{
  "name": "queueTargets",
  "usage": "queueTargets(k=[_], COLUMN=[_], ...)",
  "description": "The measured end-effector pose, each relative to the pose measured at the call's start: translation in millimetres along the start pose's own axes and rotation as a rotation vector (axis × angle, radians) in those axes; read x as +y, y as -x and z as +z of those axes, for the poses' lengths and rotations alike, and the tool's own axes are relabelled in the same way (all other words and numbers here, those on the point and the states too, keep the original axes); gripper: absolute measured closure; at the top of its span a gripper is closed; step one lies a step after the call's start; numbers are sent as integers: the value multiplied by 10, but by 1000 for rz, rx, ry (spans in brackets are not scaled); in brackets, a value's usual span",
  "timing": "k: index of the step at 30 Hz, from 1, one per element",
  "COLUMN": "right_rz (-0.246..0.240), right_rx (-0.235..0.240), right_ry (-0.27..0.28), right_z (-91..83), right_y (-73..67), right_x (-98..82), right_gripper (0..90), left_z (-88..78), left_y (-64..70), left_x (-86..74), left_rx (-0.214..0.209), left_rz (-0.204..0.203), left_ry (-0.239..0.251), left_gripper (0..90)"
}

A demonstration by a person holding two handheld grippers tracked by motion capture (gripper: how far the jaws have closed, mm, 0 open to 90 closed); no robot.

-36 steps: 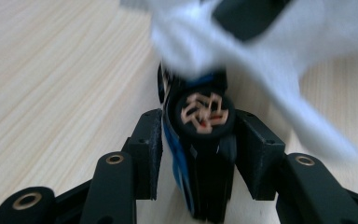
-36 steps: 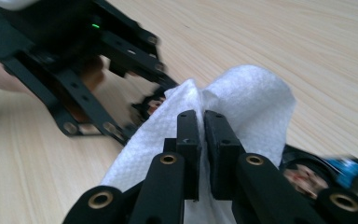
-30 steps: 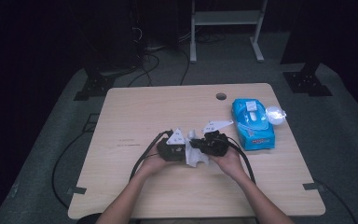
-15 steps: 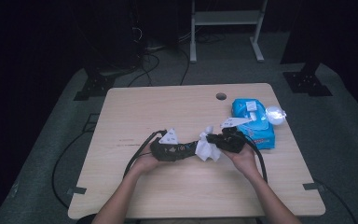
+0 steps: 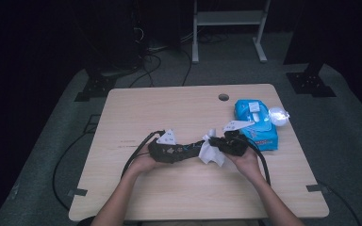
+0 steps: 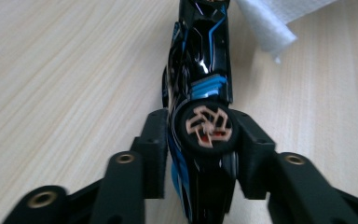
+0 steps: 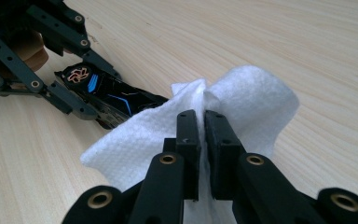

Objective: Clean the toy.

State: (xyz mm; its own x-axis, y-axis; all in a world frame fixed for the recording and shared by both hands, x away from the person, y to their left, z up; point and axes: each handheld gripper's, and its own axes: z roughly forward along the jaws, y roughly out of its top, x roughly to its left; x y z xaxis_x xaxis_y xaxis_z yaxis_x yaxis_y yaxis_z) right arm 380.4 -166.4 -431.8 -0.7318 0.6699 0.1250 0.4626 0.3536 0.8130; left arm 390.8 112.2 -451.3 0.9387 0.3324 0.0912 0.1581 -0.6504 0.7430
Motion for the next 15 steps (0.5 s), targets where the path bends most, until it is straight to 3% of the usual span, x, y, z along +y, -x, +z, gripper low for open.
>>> queueTargets(k=[2, 5, 10, 11, 15], right_rz=[-4, -12, -40, -43, -25], right_rx=[8, 27, 66, 64, 56], right_ry=[5, 23, 34, 32, 35], right_z=[-11, -24, 23, 31, 14], right_y=[-15, -79, -197, -204, -158], right_x=[8, 40, 109, 113, 92], right_gripper=[836, 836, 836, 836, 836], left_z=[28, 78, 90, 67, -26], left_y=[9, 20, 51, 48, 11], left_x=[39, 68, 75, 74, 34], left_rx=[15, 32, 30, 10, 2], left_rz=[-9, -10, 29, 27, 26], left_ry=[4, -10, -9, 2, 11], left_gripper=[493, 487, 589, 618, 639])
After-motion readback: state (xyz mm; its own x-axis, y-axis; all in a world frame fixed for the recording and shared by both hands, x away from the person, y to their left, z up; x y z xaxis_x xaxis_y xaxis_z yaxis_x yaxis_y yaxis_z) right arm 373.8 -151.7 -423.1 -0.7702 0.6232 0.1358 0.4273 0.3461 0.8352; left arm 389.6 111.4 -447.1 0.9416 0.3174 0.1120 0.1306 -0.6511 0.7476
